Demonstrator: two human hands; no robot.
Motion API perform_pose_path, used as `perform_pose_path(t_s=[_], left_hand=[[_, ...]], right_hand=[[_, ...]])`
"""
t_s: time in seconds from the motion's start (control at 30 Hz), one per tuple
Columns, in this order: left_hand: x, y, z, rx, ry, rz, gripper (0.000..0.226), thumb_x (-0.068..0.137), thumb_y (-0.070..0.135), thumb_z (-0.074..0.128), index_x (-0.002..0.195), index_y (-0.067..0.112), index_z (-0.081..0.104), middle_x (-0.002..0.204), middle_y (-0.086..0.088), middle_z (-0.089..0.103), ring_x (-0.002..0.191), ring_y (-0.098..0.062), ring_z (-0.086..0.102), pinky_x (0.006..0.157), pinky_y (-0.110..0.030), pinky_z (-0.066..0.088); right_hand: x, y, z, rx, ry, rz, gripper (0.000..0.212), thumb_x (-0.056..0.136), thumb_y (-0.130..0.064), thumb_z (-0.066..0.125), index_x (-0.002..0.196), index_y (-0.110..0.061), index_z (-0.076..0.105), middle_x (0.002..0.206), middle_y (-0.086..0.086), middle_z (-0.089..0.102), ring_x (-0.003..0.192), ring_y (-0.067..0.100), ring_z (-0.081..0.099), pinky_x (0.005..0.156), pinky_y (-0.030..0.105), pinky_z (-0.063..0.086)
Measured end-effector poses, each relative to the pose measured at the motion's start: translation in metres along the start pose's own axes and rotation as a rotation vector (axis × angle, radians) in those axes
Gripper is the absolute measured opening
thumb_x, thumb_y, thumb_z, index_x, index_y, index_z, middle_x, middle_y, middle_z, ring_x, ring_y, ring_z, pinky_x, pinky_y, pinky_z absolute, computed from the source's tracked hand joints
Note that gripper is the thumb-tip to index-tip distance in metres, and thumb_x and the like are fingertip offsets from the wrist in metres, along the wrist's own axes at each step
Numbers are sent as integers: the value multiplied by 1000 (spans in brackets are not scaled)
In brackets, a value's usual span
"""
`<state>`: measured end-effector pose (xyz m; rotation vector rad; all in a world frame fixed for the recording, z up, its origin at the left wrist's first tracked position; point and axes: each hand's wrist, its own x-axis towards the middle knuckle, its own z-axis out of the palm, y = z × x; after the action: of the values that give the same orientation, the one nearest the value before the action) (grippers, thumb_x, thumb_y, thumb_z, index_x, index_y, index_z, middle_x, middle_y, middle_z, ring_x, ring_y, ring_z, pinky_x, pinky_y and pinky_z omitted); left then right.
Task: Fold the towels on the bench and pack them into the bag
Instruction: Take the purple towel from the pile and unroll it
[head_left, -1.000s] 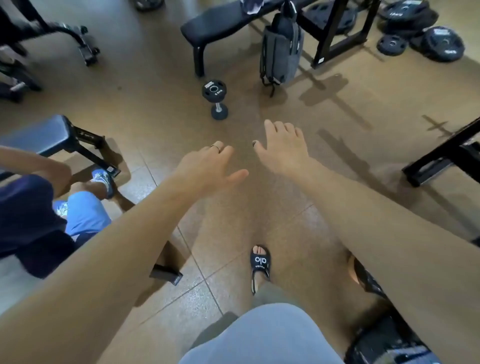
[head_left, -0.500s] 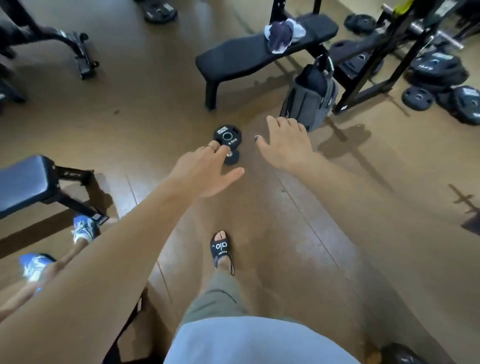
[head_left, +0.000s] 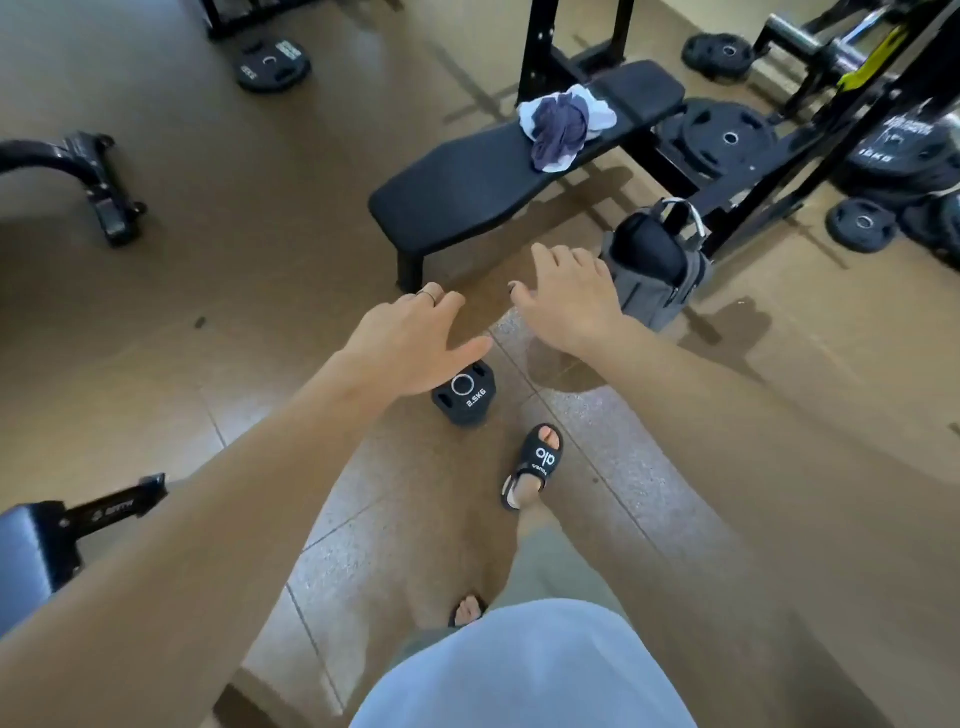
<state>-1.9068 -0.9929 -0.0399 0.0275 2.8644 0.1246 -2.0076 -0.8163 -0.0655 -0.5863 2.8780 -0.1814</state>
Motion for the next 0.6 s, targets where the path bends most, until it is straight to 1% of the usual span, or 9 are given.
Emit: perform_pose_path(t_s=[0.13,0.23,0.37,0.47,0.6], left_hand=[[113,-32,-19,-25,42,33,68,98,67,35,149,22,39,144,-2,48,122,-29,57,93,-43,50],[195,-57,-34,-60,77,41,66,98,66,38,148,23,39,139,0,51,118,-27,59,89,-42,54],[289,-96,-58,-63,65,45,65,99,65,37,149,23,39,144,-2,50,121,-27,58,91,-41,53],[356,-130,-72,-68,77,76,64,100,64,38,148,22,40,143,-3,51,121,-27,58,92,-42,54],[449,-179,-81,-48,51,152,65,100,64,38,149,21,40,144,-4,50,123,-29,57,95,-46,52]], right_hand=[[119,13,1,35,-38,30,61,104,-50,31,152,-13,35,152,12,45,140,34,37,115,49,28],[207,20,-2,65,-105,68,61,104,-50,30,153,-14,33,154,12,43,142,34,36,117,50,27],[308,23,-14,78,-160,99,60,105,-50,31,154,-15,31,156,10,40,144,34,34,120,51,25],[377,20,-16,76,-158,127,58,104,-49,33,150,-15,36,151,12,44,140,35,37,117,50,29],[459,17,-2,93,-138,206,54,103,-48,37,143,-12,42,145,13,49,135,35,41,111,49,34]])
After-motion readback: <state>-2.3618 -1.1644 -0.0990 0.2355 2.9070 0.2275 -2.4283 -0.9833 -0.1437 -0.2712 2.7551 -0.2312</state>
